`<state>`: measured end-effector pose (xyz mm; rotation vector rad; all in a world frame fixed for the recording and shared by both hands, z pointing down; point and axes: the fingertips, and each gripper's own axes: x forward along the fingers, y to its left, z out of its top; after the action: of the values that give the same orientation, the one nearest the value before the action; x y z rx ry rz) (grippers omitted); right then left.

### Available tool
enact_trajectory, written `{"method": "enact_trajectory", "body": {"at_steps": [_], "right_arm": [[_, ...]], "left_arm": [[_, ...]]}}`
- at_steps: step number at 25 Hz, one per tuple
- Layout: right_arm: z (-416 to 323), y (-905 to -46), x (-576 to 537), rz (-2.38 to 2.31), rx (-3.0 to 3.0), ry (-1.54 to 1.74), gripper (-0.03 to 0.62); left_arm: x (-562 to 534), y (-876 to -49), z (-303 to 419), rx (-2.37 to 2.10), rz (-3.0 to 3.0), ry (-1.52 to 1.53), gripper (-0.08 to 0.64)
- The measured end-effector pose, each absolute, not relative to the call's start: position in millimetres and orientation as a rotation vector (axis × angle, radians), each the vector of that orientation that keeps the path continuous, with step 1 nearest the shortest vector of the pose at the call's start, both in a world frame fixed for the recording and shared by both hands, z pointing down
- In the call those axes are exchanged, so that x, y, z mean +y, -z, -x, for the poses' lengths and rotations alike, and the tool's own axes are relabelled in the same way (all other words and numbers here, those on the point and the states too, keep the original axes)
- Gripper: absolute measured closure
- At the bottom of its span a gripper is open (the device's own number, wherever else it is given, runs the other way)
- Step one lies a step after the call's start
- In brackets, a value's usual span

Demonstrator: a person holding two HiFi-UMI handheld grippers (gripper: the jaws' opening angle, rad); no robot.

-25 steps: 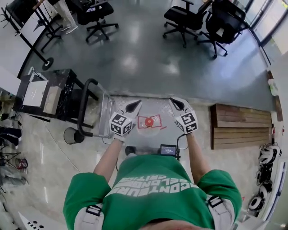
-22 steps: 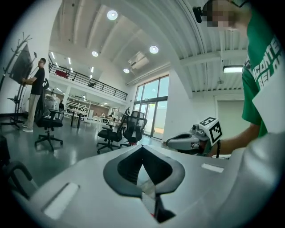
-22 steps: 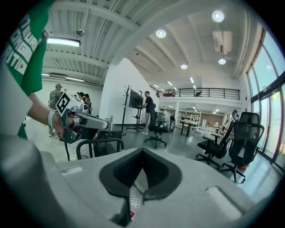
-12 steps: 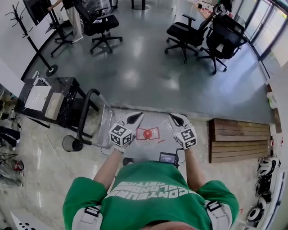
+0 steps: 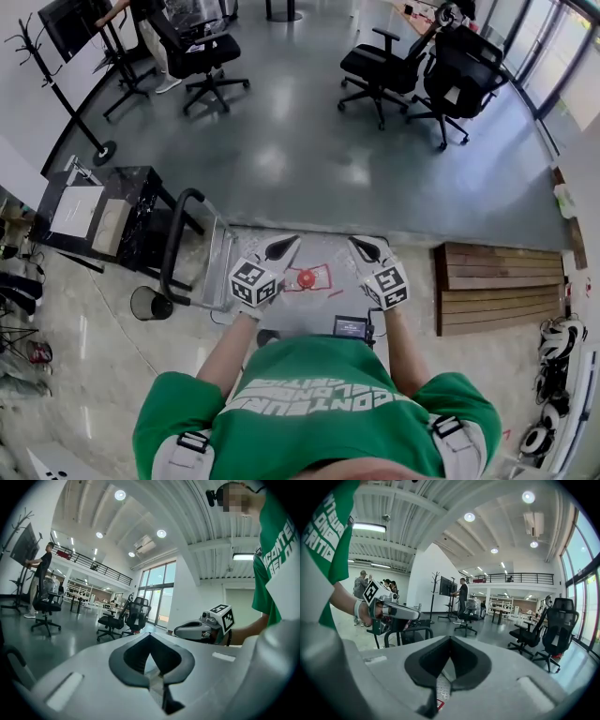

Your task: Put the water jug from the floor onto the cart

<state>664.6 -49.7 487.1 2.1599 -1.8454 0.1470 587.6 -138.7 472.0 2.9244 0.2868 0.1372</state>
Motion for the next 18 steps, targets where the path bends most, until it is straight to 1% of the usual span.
{"method": "enact_trajectory", "body": {"at_steps": [18], "right_arm": [[-650.9, -496.4, -47.7, -2.124, -1.858, -0.169, 0.599]], "left_arm": [[-135.9, -478.3, -577.9, 0.274, -2.914, -0.154, 0.546]]}}
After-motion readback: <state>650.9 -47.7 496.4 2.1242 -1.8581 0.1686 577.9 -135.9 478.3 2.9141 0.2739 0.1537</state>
